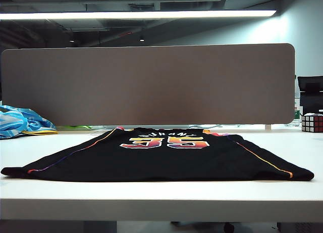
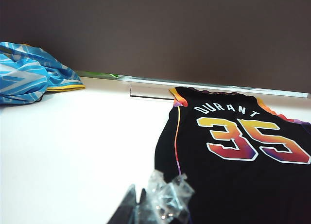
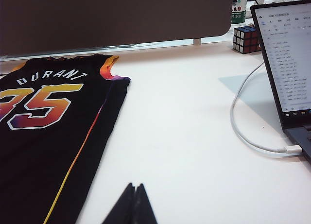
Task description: Fold the bottom side of the basketball jersey horizontally towards the center, about one-third of the way, and then fold the bottom of the basketball jersey up towards the top, creating a neat rectangle.
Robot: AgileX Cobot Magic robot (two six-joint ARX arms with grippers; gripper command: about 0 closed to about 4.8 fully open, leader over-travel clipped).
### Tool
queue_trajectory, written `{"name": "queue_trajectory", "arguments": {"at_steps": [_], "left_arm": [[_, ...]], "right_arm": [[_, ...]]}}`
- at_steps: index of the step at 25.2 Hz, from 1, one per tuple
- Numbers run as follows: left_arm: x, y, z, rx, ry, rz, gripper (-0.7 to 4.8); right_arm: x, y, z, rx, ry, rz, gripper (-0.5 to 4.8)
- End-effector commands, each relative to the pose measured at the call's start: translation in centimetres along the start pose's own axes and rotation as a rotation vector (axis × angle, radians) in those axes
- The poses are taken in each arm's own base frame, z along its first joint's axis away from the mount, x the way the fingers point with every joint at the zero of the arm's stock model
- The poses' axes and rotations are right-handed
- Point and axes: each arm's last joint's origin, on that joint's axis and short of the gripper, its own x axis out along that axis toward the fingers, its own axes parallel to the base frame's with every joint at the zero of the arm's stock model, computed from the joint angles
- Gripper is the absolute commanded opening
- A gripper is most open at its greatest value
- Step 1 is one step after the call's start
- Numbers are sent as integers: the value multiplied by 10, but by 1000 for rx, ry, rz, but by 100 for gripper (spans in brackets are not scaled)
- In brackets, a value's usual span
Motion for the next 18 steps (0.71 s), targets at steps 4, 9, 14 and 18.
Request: {"name": "queue_trajectory", "arguments": {"at_steps": [4, 9, 14, 18], "left_arm": [[0, 0, 2, 2, -13, -4, -6], [0, 0, 2, 2, -15, -4, -6], [0, 0, 3, -199, -13, -13, -6], [-2, -1, 8, -352, 31, -19, -5]], "right_arm": [[0, 0, 0, -3, -12, 0, -8], [0, 0, -1, -3, -9, 3, -8], [0, 2, 1, 107, -12, 71, -8], [-1, 7, 1, 237, 30, 238, -9]]}}
